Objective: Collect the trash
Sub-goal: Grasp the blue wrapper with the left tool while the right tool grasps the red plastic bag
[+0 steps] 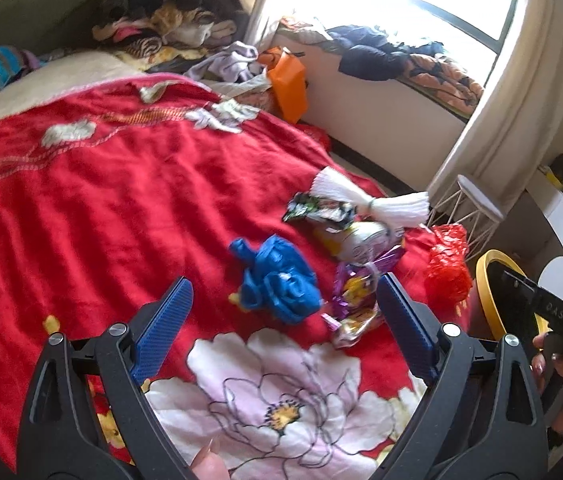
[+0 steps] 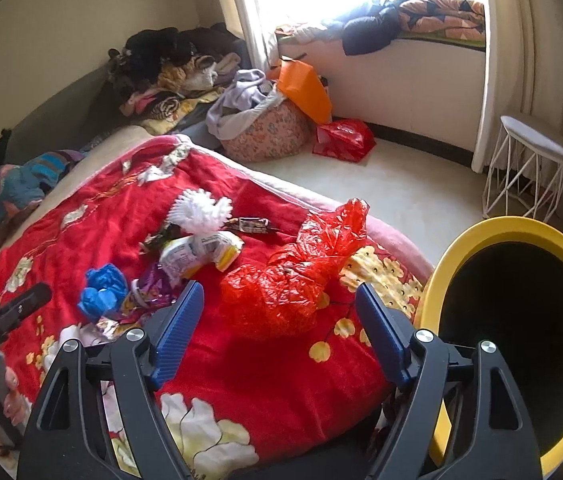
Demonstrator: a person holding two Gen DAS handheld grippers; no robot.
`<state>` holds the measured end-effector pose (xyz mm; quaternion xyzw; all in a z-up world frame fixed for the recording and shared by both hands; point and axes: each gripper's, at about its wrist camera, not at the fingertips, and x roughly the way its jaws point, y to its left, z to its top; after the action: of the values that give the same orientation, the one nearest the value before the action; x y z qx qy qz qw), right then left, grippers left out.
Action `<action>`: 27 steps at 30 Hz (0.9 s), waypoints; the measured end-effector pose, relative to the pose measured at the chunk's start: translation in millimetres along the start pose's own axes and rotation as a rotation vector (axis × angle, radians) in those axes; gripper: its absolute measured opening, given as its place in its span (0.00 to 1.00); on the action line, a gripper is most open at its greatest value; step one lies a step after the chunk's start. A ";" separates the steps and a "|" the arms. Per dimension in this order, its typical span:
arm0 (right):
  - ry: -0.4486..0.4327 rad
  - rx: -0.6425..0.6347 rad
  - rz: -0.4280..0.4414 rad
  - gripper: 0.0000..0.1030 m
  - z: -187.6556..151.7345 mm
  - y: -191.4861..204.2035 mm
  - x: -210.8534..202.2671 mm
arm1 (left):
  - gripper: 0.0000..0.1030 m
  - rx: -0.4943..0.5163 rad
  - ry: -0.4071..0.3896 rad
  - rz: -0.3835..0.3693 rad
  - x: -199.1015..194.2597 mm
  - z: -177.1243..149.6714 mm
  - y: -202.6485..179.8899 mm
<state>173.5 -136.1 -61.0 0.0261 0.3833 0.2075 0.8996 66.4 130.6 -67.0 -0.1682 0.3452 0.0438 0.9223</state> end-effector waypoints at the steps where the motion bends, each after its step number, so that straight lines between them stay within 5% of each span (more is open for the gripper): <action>1: 0.006 0.006 -0.003 0.74 -0.4 -0.5 2.9 | 0.83 -0.012 0.006 -0.001 2.1 -1.4 3.8; 9: 0.061 0.067 -0.001 0.73 -2.3 -9.7 33.2 | 0.53 -0.083 0.060 -0.040 21.3 -6.7 15.3; 18: 0.099 0.120 0.052 0.71 1.1 -12.7 52.3 | 0.39 -0.153 0.104 -0.076 42.4 -7.9 17.9; 21: 0.117 0.140 0.106 0.41 0.4 -16.6 55.7 | 0.33 -0.172 0.120 -0.080 48.1 -9.4 19.9; 27: 0.111 0.123 0.157 0.23 -6.1 -13.3 44.6 | 0.20 -0.170 0.132 -0.080 52.9 -14.5 19.4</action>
<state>201.6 -131.4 -98.4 0.0995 0.4411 0.2544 0.8549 93.6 142.0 -117.0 -0.2618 0.3934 0.0249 0.8809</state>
